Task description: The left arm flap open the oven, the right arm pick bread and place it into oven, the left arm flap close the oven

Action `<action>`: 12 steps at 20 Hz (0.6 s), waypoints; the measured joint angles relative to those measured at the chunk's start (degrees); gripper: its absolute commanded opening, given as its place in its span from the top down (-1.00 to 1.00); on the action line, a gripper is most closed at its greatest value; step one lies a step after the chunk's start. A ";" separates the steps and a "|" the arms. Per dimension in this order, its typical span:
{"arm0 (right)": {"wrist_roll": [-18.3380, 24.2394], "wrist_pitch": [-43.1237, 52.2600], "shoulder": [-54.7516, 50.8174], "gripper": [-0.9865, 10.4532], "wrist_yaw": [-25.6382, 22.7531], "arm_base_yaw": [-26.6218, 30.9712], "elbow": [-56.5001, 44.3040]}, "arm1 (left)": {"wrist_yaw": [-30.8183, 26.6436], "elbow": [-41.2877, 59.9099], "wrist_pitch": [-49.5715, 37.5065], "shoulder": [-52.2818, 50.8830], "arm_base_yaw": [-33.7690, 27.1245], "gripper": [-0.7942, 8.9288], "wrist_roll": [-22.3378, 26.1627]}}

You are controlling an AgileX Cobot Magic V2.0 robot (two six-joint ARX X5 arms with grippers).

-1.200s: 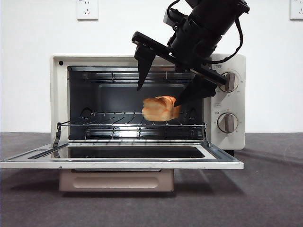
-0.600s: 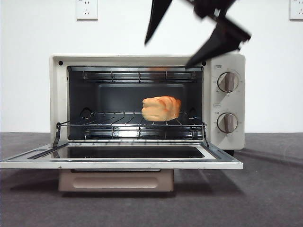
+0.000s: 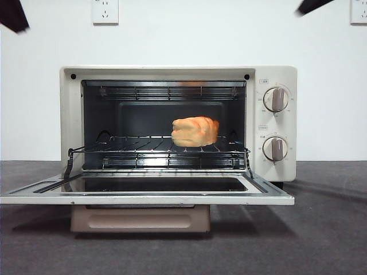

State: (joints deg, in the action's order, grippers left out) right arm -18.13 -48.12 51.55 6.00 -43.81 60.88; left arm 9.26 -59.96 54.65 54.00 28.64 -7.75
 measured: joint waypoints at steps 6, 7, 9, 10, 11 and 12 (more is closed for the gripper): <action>3.10 -9.20 -11.65 0.06 -4.33 0.00 0.00 | 17.86 5.35 -9.16 8.50 -17.22 0.81 -1.09; 3.17 -10.47 -13.20 0.06 -5.51 0.00 0.00 | 18.62 8.41 -12.02 9.05 -19.71 0.81 -2.19; 3.15 -12.26 -15.58 0.06 -7.15 0.00 0.00 | 20.79 14.21 -17.94 9.60 -23.08 0.81 -4.81; 3.15 -12.74 -16.44 0.06 -7.37 0.00 0.00 | 21.53 16.41 -20.11 9.66 -23.91 0.81 -6.03; 3.15 -13.09 -17.40 0.06 -7.43 0.00 0.00 | 21.84 18.84 -22.29 9.73 -24.50 0.81 -7.45; 3.13 -13.14 -18.03 0.06 -7.54 0.00 0.00 | 21.92 20.74 -23.71 9.77 -24.85 0.81 -8.37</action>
State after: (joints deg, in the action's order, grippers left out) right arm -15.00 -61.25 33.52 -1.54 -43.81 60.88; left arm 31.18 -39.22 30.94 63.77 3.79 -16.12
